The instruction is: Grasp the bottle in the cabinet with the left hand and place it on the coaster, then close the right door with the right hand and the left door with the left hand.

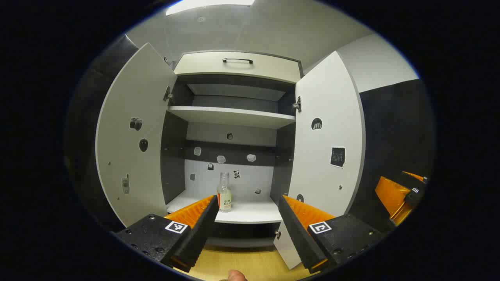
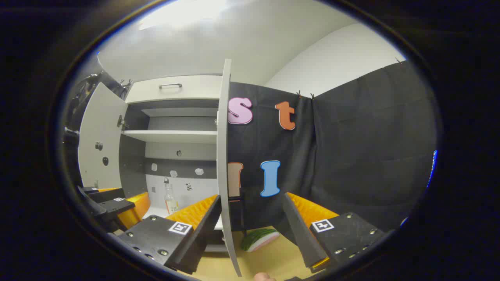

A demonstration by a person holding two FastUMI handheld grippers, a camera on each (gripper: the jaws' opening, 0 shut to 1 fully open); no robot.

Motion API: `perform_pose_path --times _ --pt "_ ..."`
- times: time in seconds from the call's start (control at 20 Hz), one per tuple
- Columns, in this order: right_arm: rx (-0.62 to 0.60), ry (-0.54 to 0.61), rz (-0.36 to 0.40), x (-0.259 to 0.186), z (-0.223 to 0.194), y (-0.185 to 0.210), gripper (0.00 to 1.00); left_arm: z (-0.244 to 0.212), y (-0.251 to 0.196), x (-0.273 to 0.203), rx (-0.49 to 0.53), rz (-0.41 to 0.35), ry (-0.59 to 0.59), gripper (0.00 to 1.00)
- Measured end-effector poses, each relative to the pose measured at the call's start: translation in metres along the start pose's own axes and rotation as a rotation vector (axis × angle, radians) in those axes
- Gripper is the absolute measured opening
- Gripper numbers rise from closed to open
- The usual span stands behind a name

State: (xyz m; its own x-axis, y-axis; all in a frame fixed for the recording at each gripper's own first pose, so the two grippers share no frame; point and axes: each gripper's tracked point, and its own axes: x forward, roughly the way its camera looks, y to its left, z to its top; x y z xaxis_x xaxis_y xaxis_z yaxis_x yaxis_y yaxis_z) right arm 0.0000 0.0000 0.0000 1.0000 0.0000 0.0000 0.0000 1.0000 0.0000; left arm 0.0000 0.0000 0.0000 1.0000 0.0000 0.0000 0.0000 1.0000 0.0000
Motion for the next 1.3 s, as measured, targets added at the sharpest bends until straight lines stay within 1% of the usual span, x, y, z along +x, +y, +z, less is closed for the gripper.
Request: perform_pose_path --times 0.05,0.25,0.3,0.35,0.4,0.55,0.6,0.7,0.75,0.95,1.0,1.05,1.15,1.2,1.25,1.3 --pt "-0.001 0.001 0.000 -0.0012 0.0002 -0.0005 0.96 -0.0002 0.0005 -0.0009 0.005 0.001 -0.001 0.97" --pt "-0.002 -0.001 -0.002 -0.0030 0.0011 -0.0006 0.96 -0.0007 0.0012 -0.0029 0.005 0.000 0.000 0.96" --pt "-0.001 -0.001 -0.003 -0.0036 0.0014 -0.0003 0.93 -0.0008 0.0014 -0.0030 0.005 -0.001 0.002 0.97" --pt "-0.001 0.002 -0.004 -0.0040 0.0007 0.0003 0.93 -0.0021 0.0019 -0.0033 0.007 0.000 0.005 0.96" --pt "-0.002 0.002 -0.005 -0.0050 0.0003 0.0001 0.96 -0.0023 0.0020 -0.0043 0.009 0.000 0.006 0.97" --pt "-0.005 0.001 -0.005 -0.0078 0.0005 -0.0001 0.96 -0.0040 0.0023 -0.0052 0.011 -0.004 0.011 0.97" --pt "-0.003 0.000 -0.005 -0.0071 0.0013 0.0021 0.93 -0.0039 0.0025 -0.0059 0.013 -0.004 0.012 0.97" --pt "0.001 -0.003 -0.003 -0.0079 0.0025 0.0035 0.93 -0.0042 0.0038 -0.0064 0.014 -0.003 0.013 0.97" --pt "0.001 -0.004 -0.003 -0.0080 0.0026 0.0028 0.96 -0.0051 0.0046 -0.0066 0.015 -0.003 0.014 0.97" --pt "-0.004 -0.001 -0.002 -0.0094 0.0016 0.0042 0.96 -0.0062 0.0062 -0.0068 0.012 0.000 0.018 0.96" --pt "-0.004 -0.001 -0.001 -0.0081 0.0014 0.0043 0.93 -0.0059 0.0062 -0.0069 0.013 0.001 0.017 0.97" --pt "-0.005 -0.001 0.000 -0.0089 0.0016 0.0046 0.96 -0.0065 0.0069 -0.0060 0.016 0.003 0.017 0.97" --pt "-0.008 0.002 0.001 -0.0074 0.0011 0.0050 0.96 -0.0077 0.0076 -0.0052 0.020 0.004 0.019 0.97" --pt "-0.009 0.004 0.002 -0.0068 -0.0002 0.0045 0.93 -0.0076 0.0075 -0.0045 0.018 0.005 0.018 0.97" --pt "-0.012 0.006 0.003 -0.0062 -0.0006 0.0042 0.95 -0.0082 0.0071 -0.0032 0.013 0.002 0.017 0.97" --pt "-0.014 0.006 0.003 -0.0055 -0.0014 0.0042 0.93 -0.0085 0.0068 -0.0019 0.008 0.001 0.018 0.97"
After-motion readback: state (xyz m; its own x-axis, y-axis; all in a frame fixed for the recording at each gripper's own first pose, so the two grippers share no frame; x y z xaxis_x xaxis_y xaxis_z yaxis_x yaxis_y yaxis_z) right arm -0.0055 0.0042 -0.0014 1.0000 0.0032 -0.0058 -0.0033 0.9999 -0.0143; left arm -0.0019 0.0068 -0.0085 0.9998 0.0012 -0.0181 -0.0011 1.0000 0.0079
